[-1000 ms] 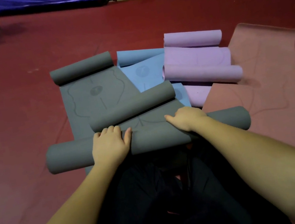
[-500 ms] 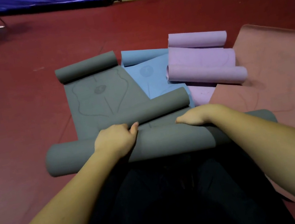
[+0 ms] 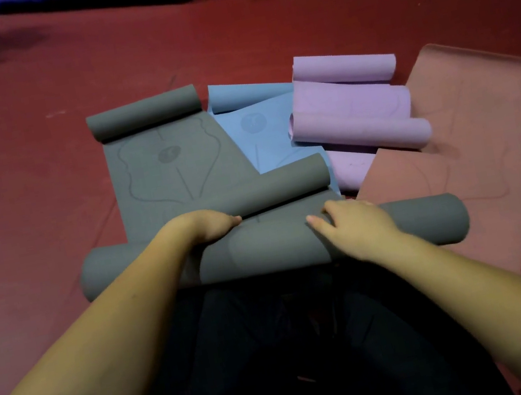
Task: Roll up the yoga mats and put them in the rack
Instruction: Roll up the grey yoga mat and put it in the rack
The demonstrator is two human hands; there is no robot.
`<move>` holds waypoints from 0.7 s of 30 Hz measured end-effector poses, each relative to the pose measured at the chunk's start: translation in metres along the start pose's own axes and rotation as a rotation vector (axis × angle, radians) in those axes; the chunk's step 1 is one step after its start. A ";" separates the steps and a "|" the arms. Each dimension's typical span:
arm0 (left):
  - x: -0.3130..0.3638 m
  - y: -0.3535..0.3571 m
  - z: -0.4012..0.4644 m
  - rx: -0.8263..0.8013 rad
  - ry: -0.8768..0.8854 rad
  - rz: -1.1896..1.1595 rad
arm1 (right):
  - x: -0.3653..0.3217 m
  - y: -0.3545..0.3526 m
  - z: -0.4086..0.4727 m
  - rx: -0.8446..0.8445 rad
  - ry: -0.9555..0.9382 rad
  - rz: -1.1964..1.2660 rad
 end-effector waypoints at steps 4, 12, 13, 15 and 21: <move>-0.001 0.005 0.013 -0.063 -0.026 -0.091 | -0.001 0.009 -0.003 0.090 0.032 -0.095; -0.001 -0.020 -0.006 0.429 0.012 0.148 | -0.004 0.006 0.008 0.137 0.036 -0.119; 0.001 -0.024 -0.014 0.562 0.032 0.196 | -0.003 0.007 0.008 0.132 0.035 -0.123; 0.004 -0.023 -0.029 0.705 0.055 0.231 | -0.002 0.007 0.009 0.125 0.030 -0.134; 0.001 0.008 -0.051 0.724 0.095 0.322 | 0.001 0.004 0.021 0.058 0.061 -0.032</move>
Point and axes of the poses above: each hand's wrist, its own z-axis towards the middle knuckle, its own y-axis out of the palm, x = y × z, the point moved 8 cm from there along z, towards the middle knuckle, and after that the axes turned 6 degrees about z, right-handed, at the moved point
